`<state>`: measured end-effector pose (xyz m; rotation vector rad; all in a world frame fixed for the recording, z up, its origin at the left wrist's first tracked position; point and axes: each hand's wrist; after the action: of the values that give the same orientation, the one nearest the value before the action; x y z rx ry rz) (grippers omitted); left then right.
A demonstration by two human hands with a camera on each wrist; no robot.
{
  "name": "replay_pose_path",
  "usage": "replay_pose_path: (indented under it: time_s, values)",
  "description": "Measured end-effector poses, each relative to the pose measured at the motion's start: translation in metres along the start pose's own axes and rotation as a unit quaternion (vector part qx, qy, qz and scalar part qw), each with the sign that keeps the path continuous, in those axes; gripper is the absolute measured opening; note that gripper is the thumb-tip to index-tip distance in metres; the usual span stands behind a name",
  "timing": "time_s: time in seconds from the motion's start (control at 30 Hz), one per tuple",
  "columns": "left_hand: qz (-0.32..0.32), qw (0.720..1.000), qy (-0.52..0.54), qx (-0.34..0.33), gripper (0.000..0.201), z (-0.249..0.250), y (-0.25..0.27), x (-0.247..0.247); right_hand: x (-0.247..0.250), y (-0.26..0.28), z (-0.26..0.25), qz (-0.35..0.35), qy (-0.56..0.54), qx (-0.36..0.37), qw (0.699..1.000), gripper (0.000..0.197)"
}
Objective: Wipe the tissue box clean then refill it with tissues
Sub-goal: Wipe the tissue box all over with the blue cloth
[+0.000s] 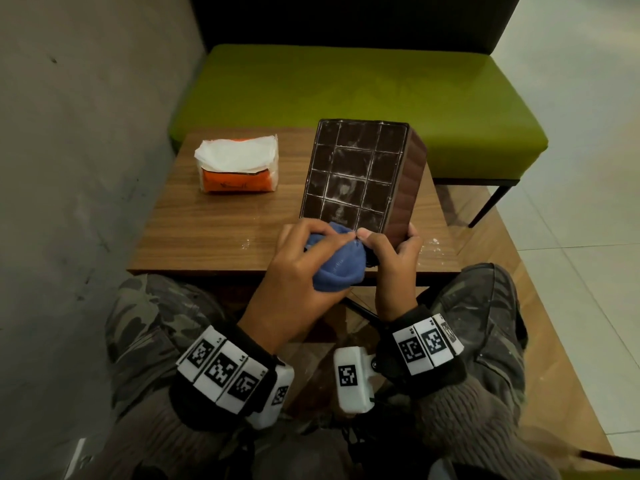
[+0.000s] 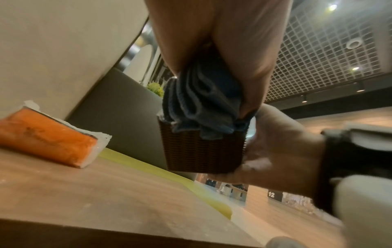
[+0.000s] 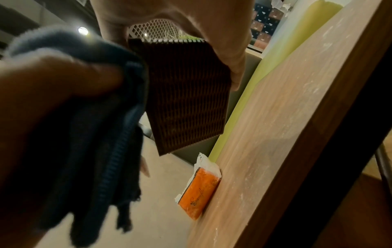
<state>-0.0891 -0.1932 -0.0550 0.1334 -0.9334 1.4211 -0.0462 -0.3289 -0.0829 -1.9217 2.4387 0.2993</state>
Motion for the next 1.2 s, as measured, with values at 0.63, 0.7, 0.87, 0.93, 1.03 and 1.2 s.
replay_pose_path:
  time_s: [0.63,0.7,0.87,0.93,1.03,1.2]
  values:
    - [0.141,0.985,0.038,0.094,0.053,-0.021,-0.003,0.01,0.006,-0.007,-0.001,-0.037,0.009,-0.072,0.997,0.101]
    - [0.138,0.982,0.07,0.112,0.055,-0.025,-0.007,0.015,0.011,-0.008,-0.002,-0.086,0.017,-0.082,0.993,0.098]
    - [0.071,0.986,0.116,0.1,0.052,-0.03,-0.007,0.021,0.021,-0.016,-0.006,-0.133,0.027,-0.1,0.986,0.092]
    - [0.069,0.987,0.11,0.092,0.053,-0.031,-0.006,0.021,0.022,-0.019,-0.005,-0.138,0.016,-0.116,0.983,0.089]
    - [0.061,0.993,0.062,0.082,0.057,-0.026,-0.007,0.017,0.017,-0.018,-0.002,-0.109,0.029,-0.125,0.986,0.096]
    - [-0.024,0.998,-0.05,0.023,0.058,0.002,-0.003,-0.004,0.001,-0.012,0.006,-0.034,0.052,-0.114,0.992,0.119]
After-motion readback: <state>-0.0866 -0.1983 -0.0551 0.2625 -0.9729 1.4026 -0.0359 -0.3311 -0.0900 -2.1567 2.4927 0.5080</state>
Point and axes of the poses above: each hand's wrist, its own y-axis away from the middle knuckle, its own x-axis out of the back of the hand, z = x × y, and after that the axes turned 9 degrees about y, right-handed
